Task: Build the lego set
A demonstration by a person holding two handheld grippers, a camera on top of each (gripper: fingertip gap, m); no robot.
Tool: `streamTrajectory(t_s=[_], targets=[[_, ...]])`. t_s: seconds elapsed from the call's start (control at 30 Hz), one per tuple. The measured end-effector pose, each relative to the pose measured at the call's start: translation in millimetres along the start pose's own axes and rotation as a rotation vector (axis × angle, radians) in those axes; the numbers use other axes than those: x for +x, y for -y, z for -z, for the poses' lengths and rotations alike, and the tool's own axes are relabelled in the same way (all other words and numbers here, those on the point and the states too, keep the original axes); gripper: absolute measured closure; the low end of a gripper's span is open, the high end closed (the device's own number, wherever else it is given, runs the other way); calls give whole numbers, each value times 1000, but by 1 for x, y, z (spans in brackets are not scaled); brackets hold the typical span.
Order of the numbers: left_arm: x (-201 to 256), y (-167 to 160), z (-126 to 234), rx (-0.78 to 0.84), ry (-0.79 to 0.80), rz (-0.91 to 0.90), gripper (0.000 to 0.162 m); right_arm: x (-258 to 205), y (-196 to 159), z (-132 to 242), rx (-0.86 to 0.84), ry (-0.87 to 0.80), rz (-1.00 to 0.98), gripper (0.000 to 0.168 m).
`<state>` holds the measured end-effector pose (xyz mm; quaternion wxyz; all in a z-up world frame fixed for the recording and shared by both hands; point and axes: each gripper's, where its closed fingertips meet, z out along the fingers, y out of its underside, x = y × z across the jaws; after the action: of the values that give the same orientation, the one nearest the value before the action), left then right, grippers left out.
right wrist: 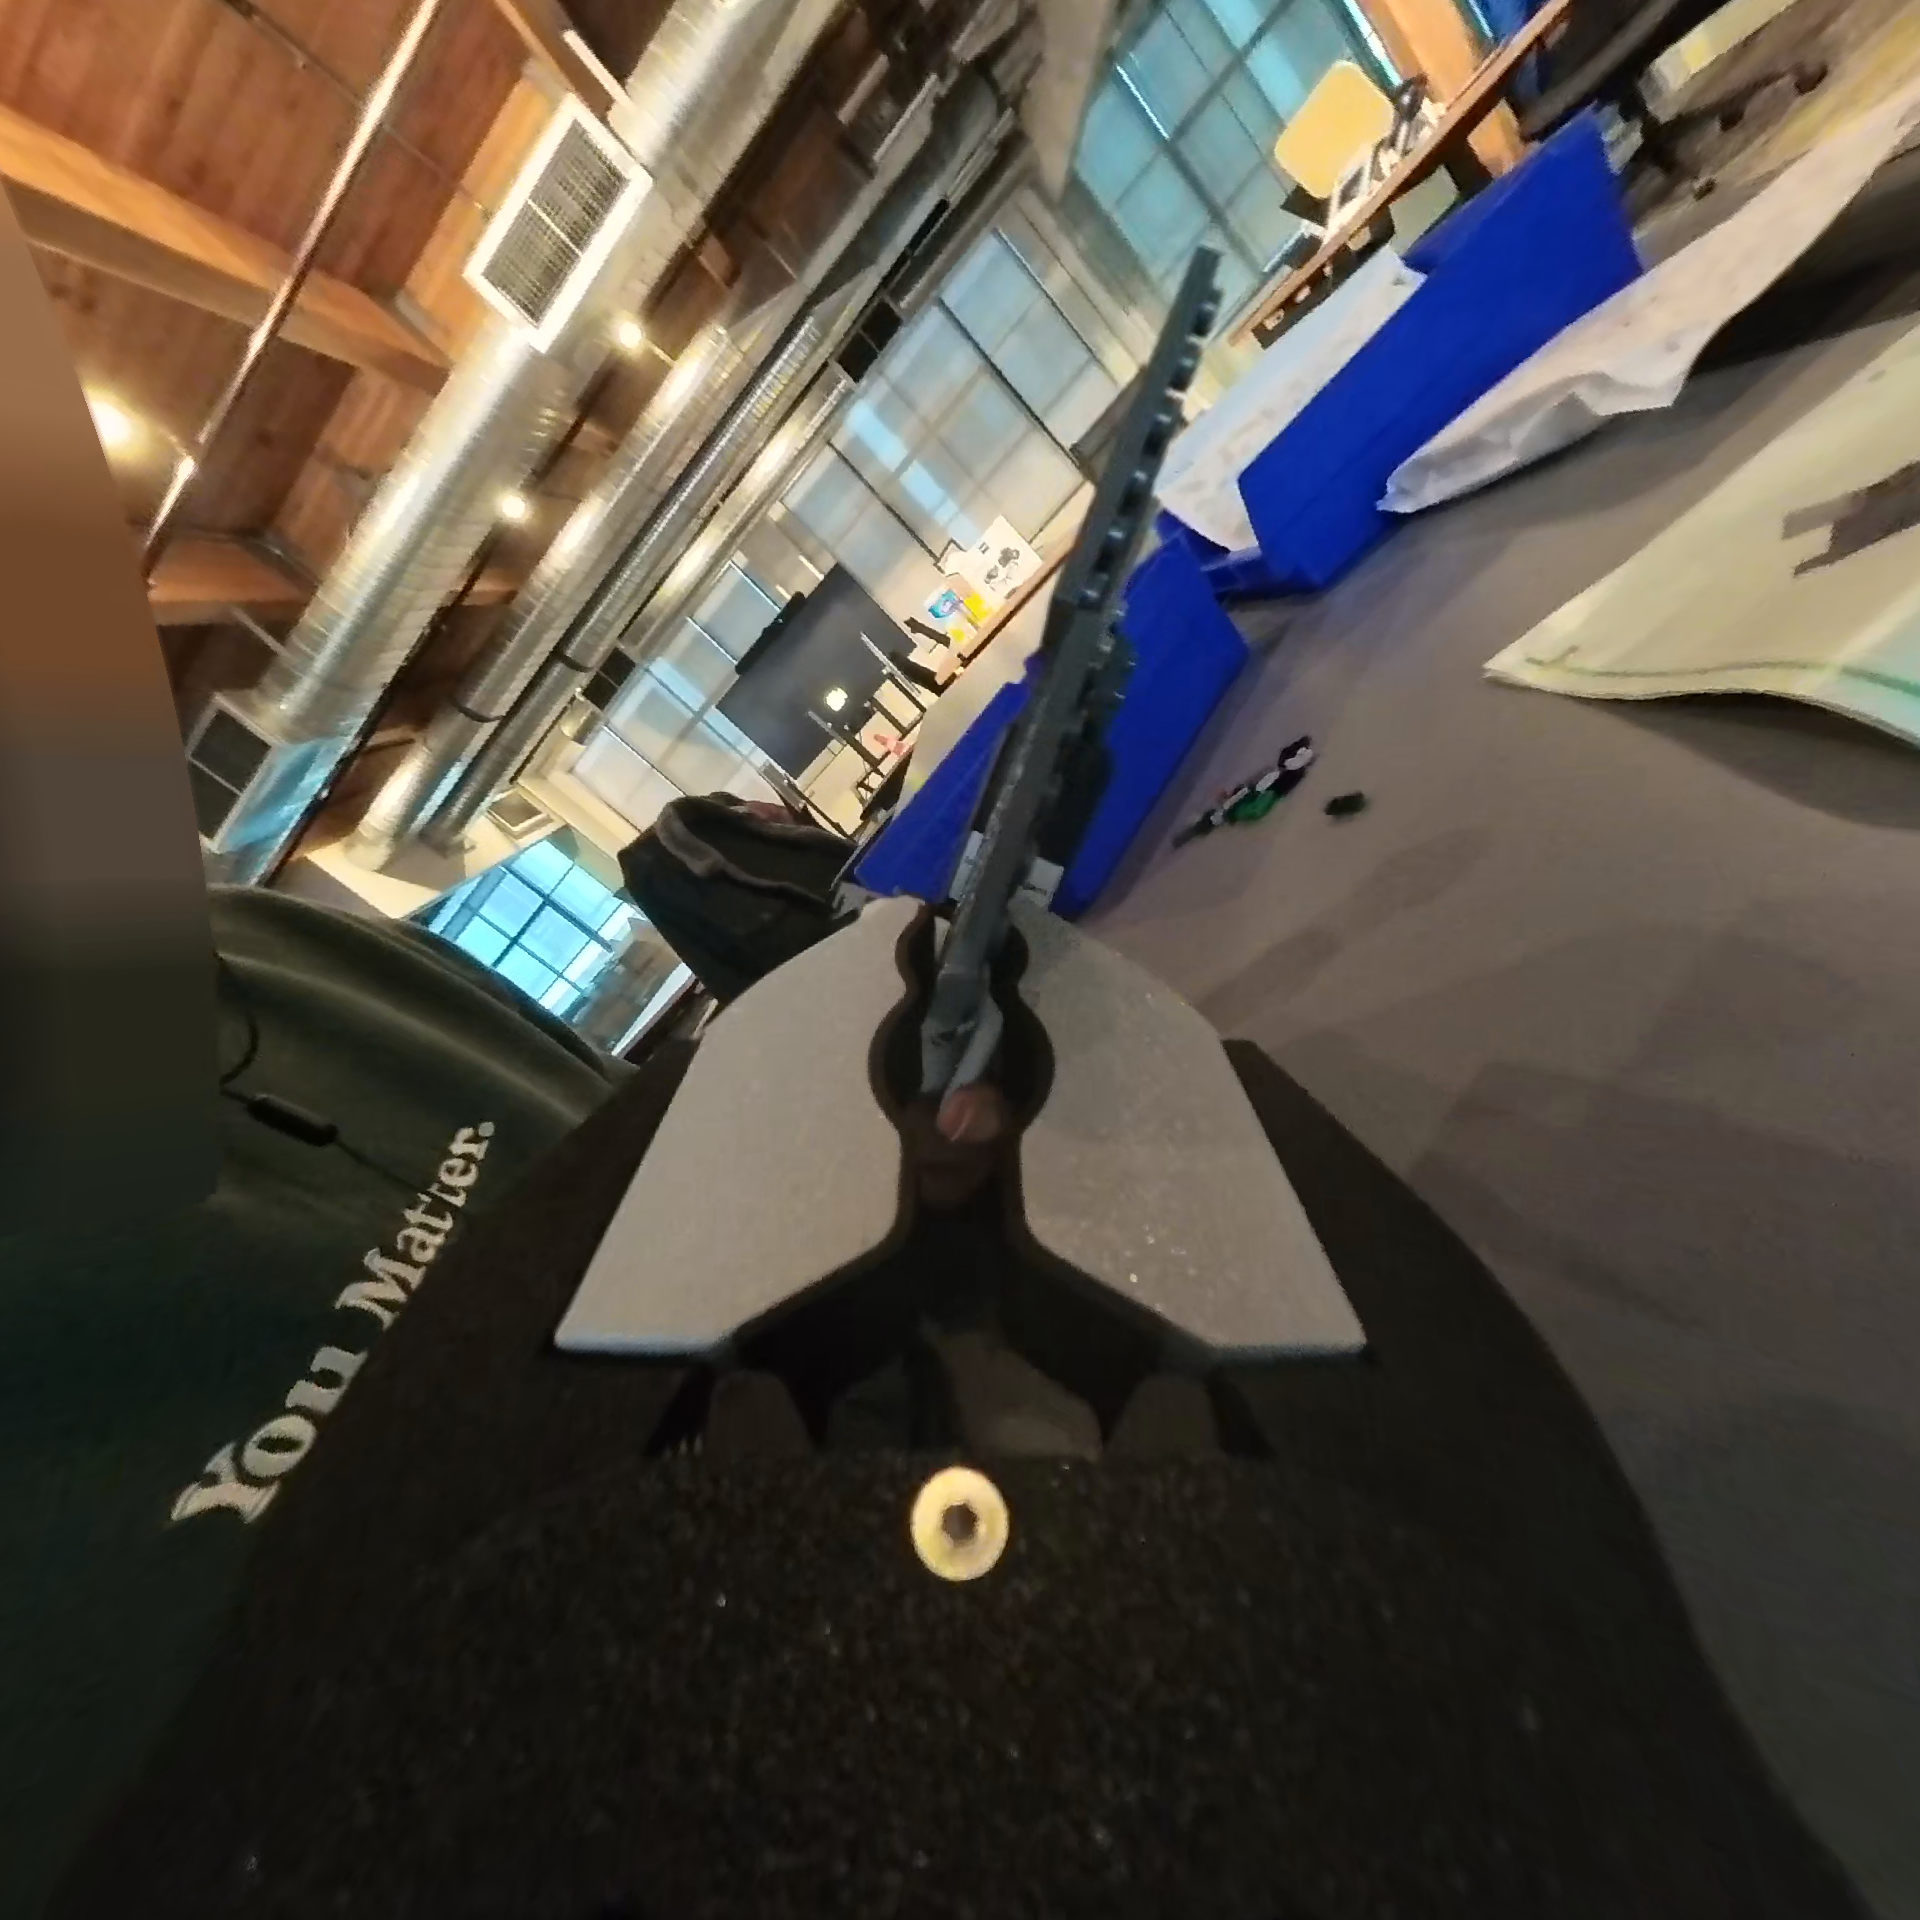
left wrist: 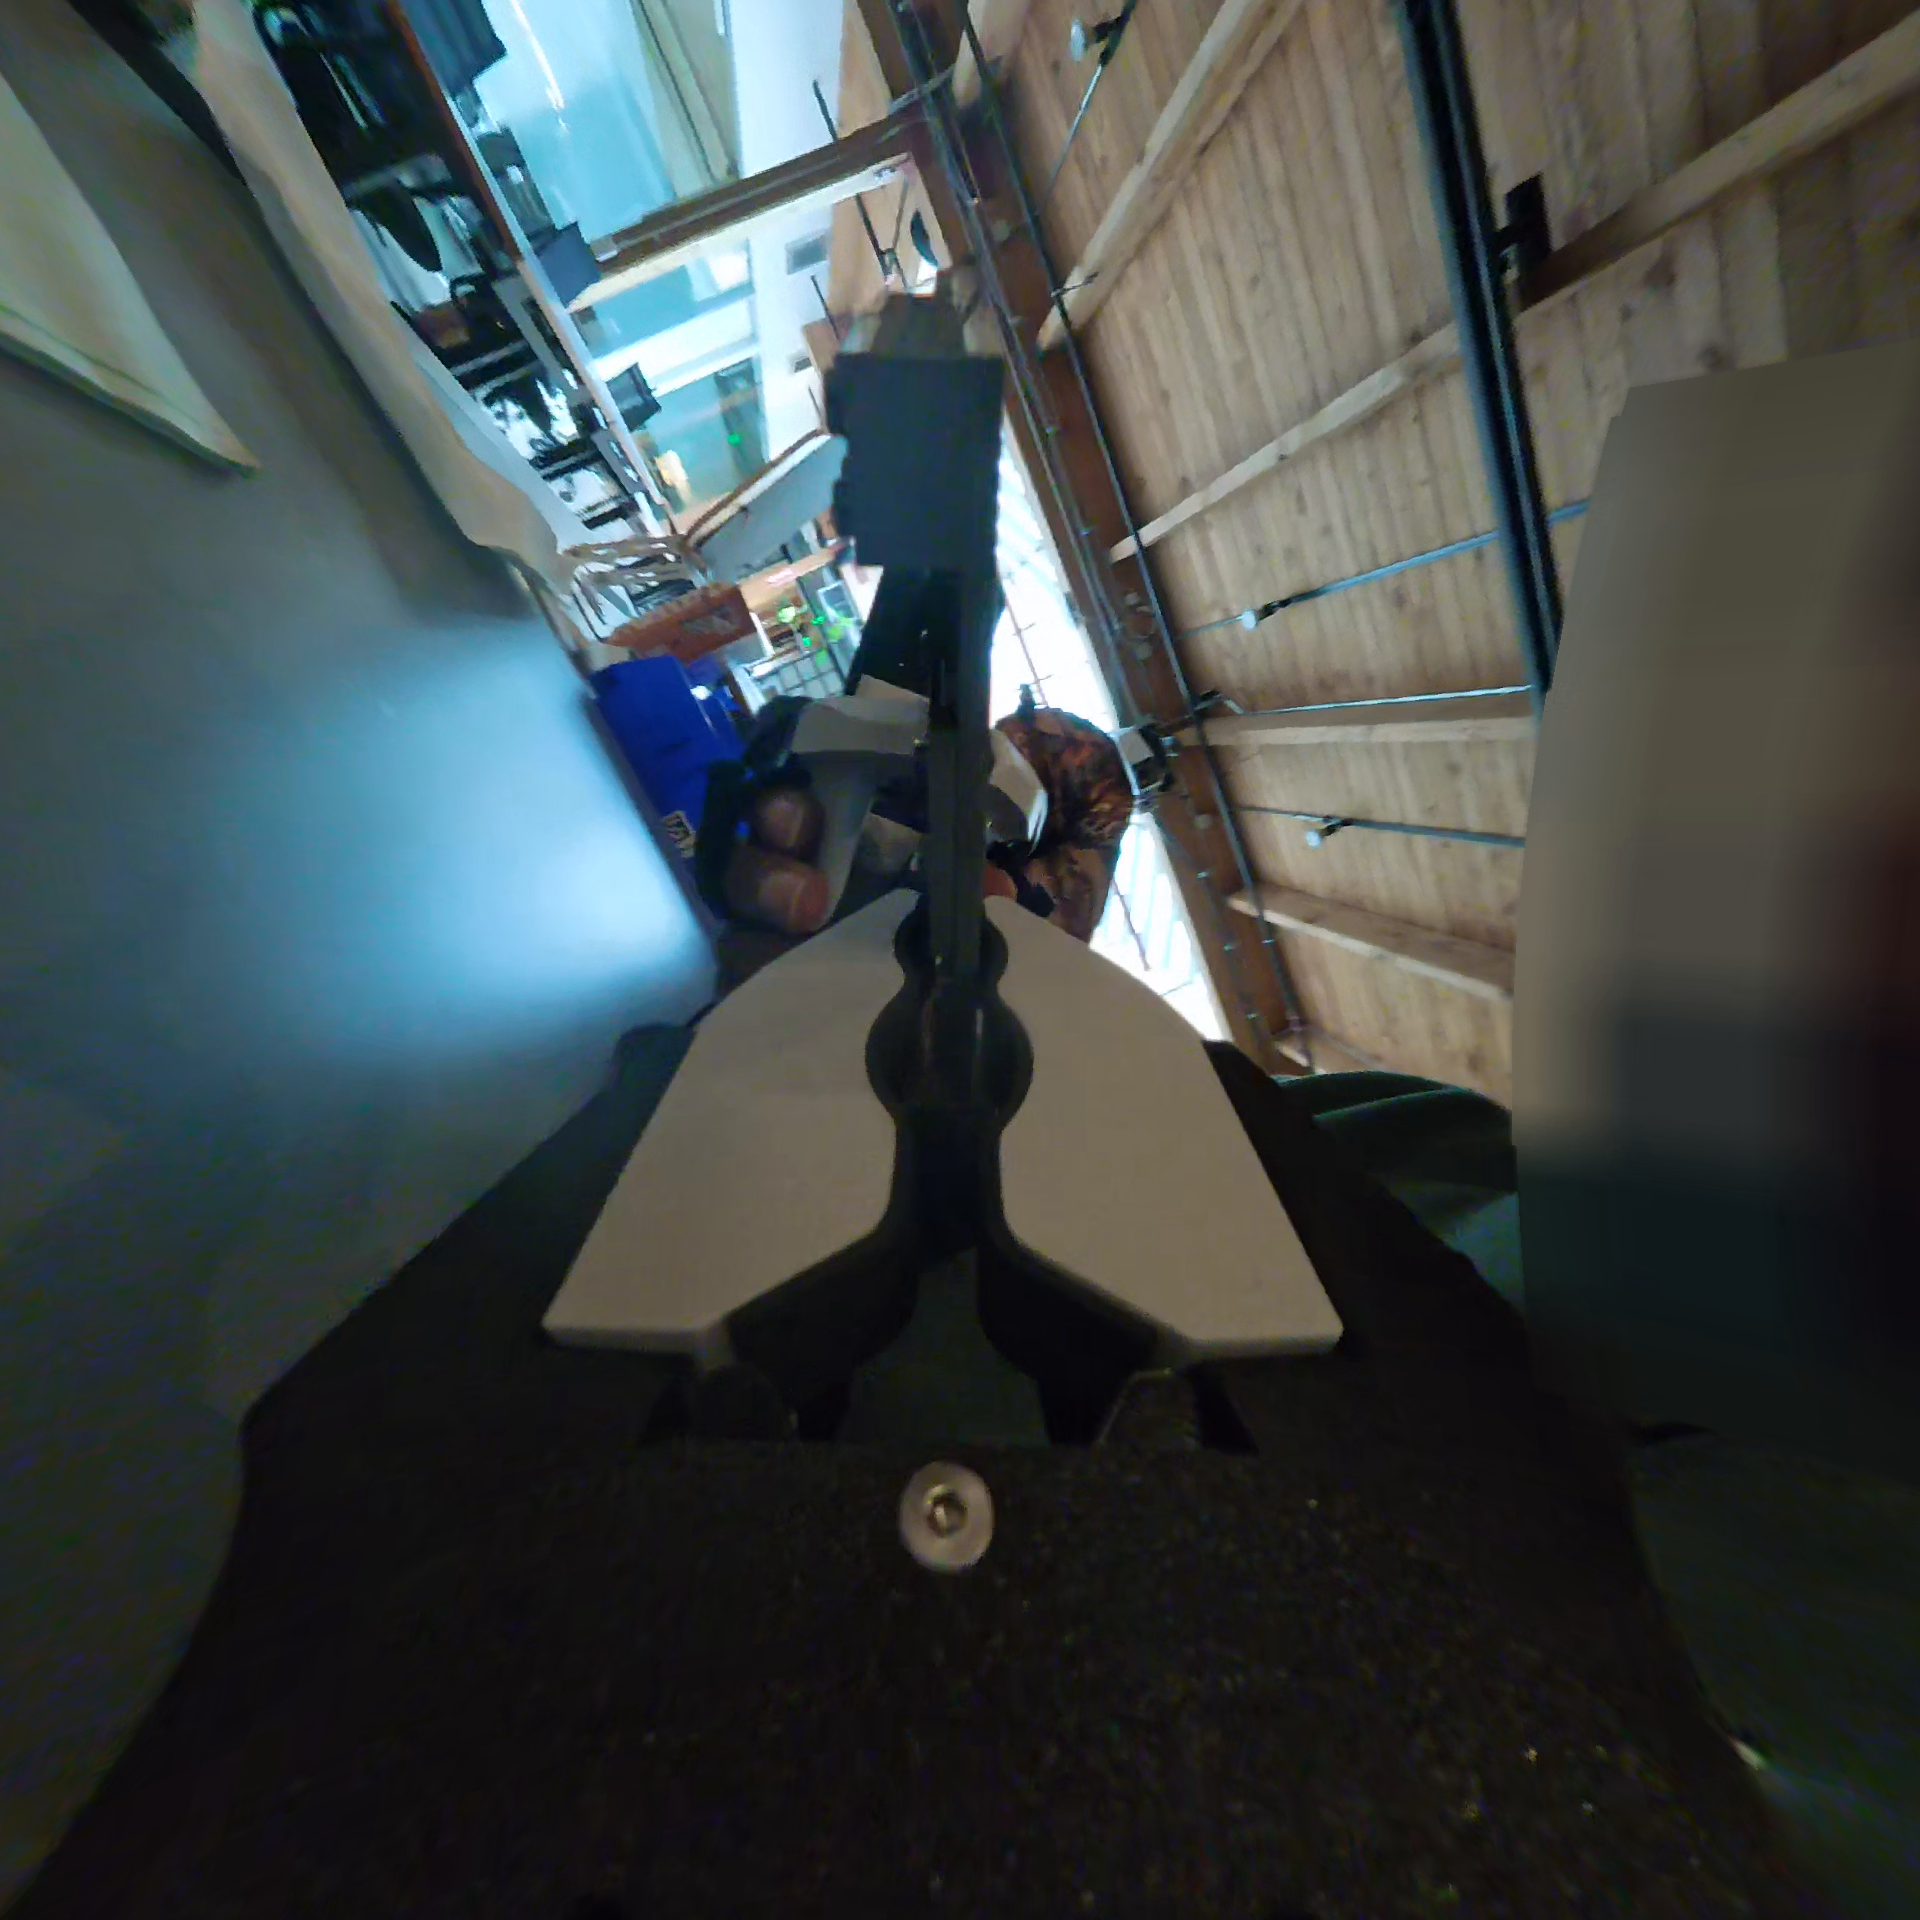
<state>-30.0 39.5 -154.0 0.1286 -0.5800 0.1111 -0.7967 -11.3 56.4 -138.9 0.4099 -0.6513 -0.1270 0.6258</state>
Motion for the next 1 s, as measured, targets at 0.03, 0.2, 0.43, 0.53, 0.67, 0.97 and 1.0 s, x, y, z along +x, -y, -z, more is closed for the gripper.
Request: streamTrajectory(t_s=[0.03, 0.2, 0.43, 0.53, 0.67, 0.97, 1.0], targets=[[1, 0, 0, 2, -6, 11, 156, -1, 0, 0, 3, 4, 3, 158], [2, 1, -1, 19, -18, 51, 155, -3, -1, 0, 8, -9, 60, 160], [1, 5, 0, 41, 5, 4, 156, -2, 3, -3, 40, -36, 51, 161], [5, 7, -1, 63, -8, -16, 156, -5, 7, -3, 68, -27, 58, 159], [8, 11, -2, 108, -4, -49, 156, -8, 9, -4, 85, -13, 54, 159], [16, 13, -6, 128, -9, -79, 156, -15, 8, -6, 77, -7, 113, 160], [16, 13, -6, 129, -7, -85, 156, -15, 8, -6, 79, -13, 129, 160]])
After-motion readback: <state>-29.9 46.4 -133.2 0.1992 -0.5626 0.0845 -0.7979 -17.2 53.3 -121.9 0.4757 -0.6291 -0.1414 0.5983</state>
